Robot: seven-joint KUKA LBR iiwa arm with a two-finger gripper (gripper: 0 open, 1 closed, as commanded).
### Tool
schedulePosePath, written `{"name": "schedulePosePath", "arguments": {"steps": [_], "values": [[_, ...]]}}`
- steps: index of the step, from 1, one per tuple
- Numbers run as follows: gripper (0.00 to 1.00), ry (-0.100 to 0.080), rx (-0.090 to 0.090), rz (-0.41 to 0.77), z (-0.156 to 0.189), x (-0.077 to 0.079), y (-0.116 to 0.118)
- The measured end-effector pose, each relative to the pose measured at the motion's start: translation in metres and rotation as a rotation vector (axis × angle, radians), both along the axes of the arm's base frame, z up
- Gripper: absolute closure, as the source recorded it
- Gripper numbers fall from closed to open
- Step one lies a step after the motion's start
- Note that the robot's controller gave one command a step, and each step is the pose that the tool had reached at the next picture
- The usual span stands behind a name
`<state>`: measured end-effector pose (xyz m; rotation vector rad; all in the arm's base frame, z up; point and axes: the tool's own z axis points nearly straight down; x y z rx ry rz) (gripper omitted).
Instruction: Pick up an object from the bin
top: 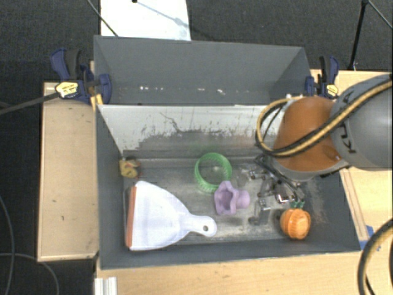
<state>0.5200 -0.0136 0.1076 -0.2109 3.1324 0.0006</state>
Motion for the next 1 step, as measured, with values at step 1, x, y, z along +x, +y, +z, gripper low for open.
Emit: {"name": "schedulePosePath", "arguments": {"steps": [1], "values": [[0.00,-0.002,0.001,-0.075,-0.0120,0.0172,0.0287]]}}
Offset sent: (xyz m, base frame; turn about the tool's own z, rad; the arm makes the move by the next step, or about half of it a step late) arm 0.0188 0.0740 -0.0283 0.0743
